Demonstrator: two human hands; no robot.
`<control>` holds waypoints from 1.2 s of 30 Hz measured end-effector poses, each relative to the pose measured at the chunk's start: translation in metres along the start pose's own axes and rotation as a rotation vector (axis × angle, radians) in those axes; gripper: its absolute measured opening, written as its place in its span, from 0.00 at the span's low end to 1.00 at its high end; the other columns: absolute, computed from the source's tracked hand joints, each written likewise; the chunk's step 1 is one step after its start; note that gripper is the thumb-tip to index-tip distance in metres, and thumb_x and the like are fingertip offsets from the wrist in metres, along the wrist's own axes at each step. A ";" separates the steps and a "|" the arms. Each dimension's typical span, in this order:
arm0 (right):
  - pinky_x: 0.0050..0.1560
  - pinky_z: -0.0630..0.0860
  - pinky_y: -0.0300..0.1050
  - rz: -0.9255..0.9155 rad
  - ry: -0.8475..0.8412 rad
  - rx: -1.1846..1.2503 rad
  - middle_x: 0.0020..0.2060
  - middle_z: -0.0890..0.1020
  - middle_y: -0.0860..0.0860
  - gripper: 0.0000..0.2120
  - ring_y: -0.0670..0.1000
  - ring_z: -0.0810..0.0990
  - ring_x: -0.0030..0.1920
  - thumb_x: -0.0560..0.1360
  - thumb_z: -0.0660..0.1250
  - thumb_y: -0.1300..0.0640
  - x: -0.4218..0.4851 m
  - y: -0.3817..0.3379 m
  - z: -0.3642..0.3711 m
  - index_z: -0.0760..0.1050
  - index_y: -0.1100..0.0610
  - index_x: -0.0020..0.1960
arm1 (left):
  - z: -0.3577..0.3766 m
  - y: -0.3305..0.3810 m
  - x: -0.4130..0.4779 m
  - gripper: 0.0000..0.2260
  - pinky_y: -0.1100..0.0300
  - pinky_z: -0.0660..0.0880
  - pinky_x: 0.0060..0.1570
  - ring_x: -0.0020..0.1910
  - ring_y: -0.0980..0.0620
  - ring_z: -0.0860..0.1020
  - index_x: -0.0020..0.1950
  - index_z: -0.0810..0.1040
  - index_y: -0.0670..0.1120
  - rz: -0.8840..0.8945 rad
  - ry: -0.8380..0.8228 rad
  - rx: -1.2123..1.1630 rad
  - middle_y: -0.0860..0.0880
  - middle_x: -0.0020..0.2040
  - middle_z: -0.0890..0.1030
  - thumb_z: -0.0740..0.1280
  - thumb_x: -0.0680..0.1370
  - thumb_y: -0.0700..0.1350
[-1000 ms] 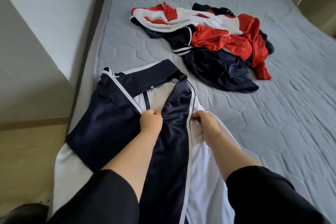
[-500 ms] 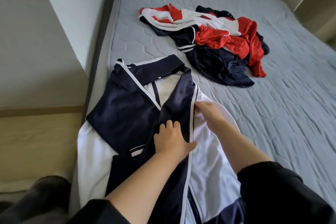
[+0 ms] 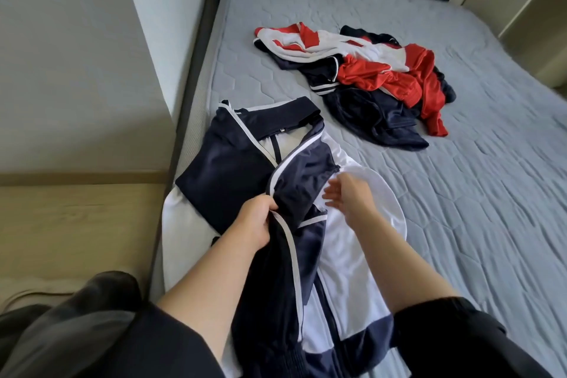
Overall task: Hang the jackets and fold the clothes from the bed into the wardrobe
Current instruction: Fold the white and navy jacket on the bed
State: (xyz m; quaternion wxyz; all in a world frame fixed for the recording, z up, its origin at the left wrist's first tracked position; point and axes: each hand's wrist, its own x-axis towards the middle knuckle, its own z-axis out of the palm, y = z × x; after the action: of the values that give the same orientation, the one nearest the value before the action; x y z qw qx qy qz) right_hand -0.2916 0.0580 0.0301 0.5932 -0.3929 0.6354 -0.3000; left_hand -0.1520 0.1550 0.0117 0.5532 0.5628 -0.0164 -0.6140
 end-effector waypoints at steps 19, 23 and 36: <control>0.44 0.74 0.45 0.018 0.275 0.221 0.38 0.75 0.52 0.14 0.52 0.74 0.42 0.75 0.68 0.53 0.000 0.042 -0.004 0.75 0.66 0.46 | -0.041 0.004 0.008 0.17 0.53 0.76 0.46 0.42 0.44 0.76 0.53 0.79 0.42 0.018 0.257 0.178 0.43 0.40 0.77 0.57 0.73 0.28; 0.57 0.78 0.53 0.200 -0.215 0.437 0.55 0.82 0.56 0.21 0.57 0.82 0.55 0.75 0.67 0.46 -0.009 0.056 -0.013 0.75 0.58 0.62 | -0.045 0.004 0.000 0.06 0.55 0.79 0.39 0.45 0.46 0.79 0.48 0.77 0.45 0.014 0.145 0.560 0.44 0.48 0.80 0.70 0.72 0.42; 0.41 0.81 0.46 0.030 -0.224 0.319 0.48 0.84 0.57 0.16 0.54 0.84 0.45 0.76 0.68 0.53 -0.042 0.068 -0.013 0.77 0.63 0.57 | -0.056 -0.004 -0.009 0.10 0.62 0.63 0.27 0.29 0.48 0.65 0.35 0.74 0.44 0.233 0.255 0.714 0.47 0.30 0.69 0.56 0.68 0.32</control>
State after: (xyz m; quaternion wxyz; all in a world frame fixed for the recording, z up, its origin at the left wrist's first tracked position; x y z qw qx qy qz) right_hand -0.3149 0.1272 -0.0046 0.7194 -0.3151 0.5157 -0.3424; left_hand -0.1172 0.1966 -0.0049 0.3865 0.7858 -0.2236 -0.4279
